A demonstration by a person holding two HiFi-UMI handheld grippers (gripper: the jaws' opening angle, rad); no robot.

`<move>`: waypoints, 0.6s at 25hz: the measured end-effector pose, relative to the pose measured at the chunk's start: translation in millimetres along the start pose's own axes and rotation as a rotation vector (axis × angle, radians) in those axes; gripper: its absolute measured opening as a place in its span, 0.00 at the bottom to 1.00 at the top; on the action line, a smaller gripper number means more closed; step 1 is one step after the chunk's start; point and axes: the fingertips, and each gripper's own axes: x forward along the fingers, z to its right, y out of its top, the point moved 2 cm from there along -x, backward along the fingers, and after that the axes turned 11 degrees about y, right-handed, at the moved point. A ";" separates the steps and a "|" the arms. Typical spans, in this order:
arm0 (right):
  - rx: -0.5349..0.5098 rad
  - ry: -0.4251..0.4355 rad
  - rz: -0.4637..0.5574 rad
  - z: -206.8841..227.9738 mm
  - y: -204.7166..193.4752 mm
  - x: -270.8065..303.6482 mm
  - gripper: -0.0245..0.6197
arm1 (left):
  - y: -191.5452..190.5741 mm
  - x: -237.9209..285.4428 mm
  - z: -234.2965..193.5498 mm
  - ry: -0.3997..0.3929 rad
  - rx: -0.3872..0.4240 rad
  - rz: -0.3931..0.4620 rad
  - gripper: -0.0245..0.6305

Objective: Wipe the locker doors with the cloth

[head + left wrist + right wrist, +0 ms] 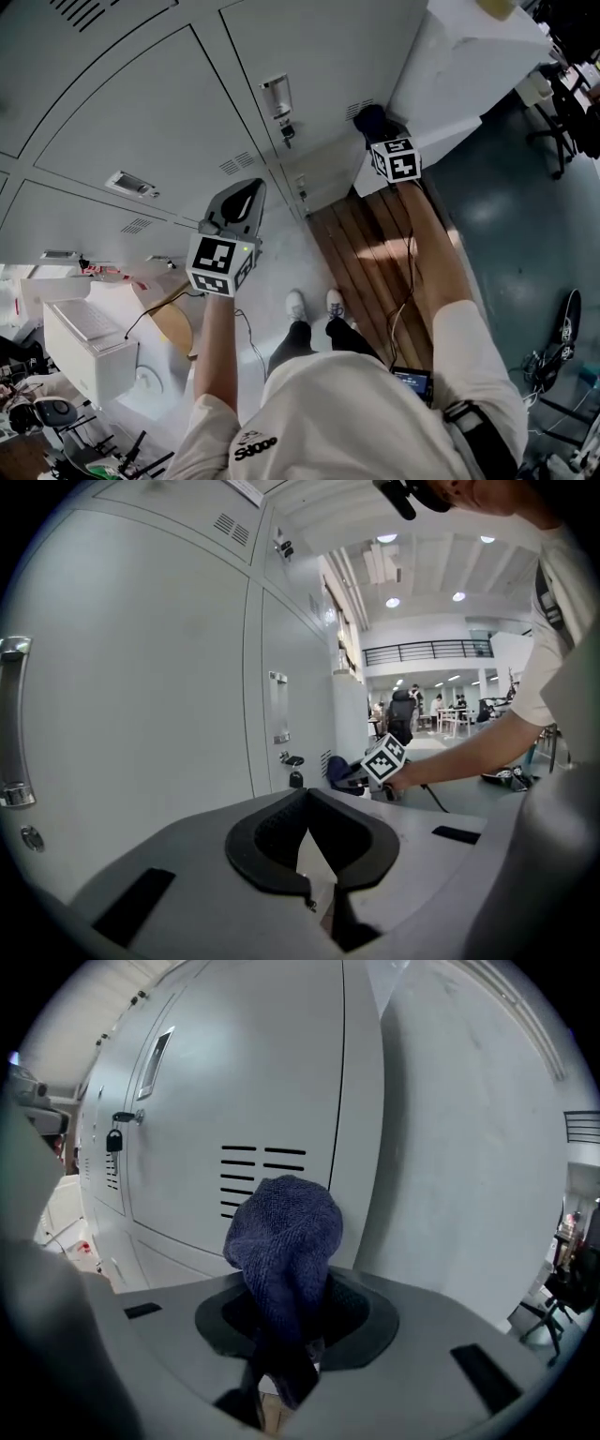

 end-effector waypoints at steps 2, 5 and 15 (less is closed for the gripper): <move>-0.008 -0.016 -0.002 2.5 10.8 -6.2 0.20 | 3.0 3.4 3.2 -0.010 0.003 0.005 0.07; -0.028 -0.010 0.051 -3.7 50.7 -20.3 0.20 | 12.0 4.9 5.2 -0.015 0.010 0.023 0.07; 0.021 0.074 0.333 -53.8 173.1 -133.1 0.20 | 59.5 -15.3 10.2 -0.018 0.049 0.145 0.07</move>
